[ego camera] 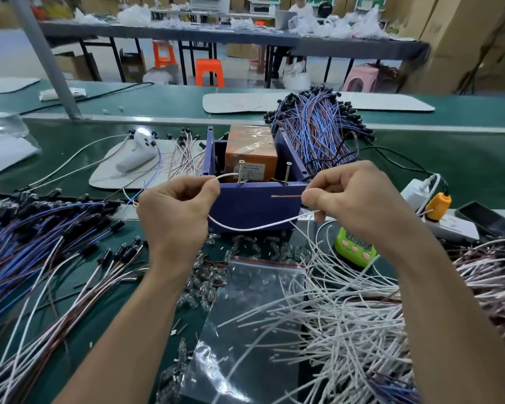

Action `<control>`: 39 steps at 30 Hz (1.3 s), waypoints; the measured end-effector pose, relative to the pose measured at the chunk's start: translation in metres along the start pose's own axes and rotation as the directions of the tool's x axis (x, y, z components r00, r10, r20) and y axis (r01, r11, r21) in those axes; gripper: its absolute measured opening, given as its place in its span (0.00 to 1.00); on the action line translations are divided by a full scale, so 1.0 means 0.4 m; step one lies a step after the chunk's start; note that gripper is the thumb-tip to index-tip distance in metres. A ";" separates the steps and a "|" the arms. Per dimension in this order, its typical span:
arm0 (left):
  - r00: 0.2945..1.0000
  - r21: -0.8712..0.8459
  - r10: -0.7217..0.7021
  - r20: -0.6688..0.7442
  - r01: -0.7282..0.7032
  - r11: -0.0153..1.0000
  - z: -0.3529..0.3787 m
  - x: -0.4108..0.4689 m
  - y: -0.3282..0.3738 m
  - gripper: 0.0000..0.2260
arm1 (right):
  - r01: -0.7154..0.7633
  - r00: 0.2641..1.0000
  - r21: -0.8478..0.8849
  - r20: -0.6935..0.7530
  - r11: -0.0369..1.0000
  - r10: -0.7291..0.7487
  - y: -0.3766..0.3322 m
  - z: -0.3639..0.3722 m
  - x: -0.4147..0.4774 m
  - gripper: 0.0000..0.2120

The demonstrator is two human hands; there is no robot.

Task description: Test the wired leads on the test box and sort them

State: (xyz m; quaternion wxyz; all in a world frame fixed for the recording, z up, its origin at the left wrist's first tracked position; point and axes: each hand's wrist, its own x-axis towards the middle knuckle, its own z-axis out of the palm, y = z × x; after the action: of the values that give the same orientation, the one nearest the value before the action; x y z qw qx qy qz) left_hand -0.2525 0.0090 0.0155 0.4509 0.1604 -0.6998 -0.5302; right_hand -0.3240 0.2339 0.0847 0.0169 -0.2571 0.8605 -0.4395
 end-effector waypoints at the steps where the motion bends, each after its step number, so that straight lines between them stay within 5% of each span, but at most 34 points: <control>1: 1.000 0.004 0.003 0.003 -0.003 1.000 0.001 0.000 0.000 0.05 | -0.001 1.000 0.001 0.005 1.000 0.001 -0.001 0.000 0.000 0.09; 11: 0.998 0.045 0.002 -0.059 0.001 0.999 0.011 0.002 -0.001 0.09 | 0.001 1.000 -0.013 -0.008 1.000 -0.001 0.008 0.009 0.007 0.10; 25: 0.997 0.064 -0.027 -0.067 0.032 0.997 0.014 -0.007 0.011 0.09 | -0.036 0.908 -0.234 -0.414 0.972 -0.066 0.027 0.046 0.020 0.09; 34: 0.963 -0.225 -0.173 -0.205 0.126 0.966 0.015 -0.007 0.031 0.07 | -0.076 0.990 -0.211 0.096 0.975 0.098 -0.016 -0.016 -0.007 0.12; 37: 0.917 -0.144 -0.265 -0.299 0.231 0.962 0.005 0.018 0.033 0.07 | -0.059 0.976 -0.074 0.207 0.995 0.073 -0.029 -0.027 -0.020 0.16; 39: 0.872 -0.066 -0.344 -0.348 0.343 0.937 -0.007 0.037 0.044 0.15 | -0.061 0.953 -0.042 0.296 0.997 0.070 -0.039 -0.035 -0.031 0.18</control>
State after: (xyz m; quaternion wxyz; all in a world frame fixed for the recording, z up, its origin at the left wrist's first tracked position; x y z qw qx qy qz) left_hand -0.2538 0.0038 0.0379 0.4684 0.3743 -0.5669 -0.5650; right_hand -0.3104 0.2426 0.1028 0.1566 -0.2918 0.8632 -0.3812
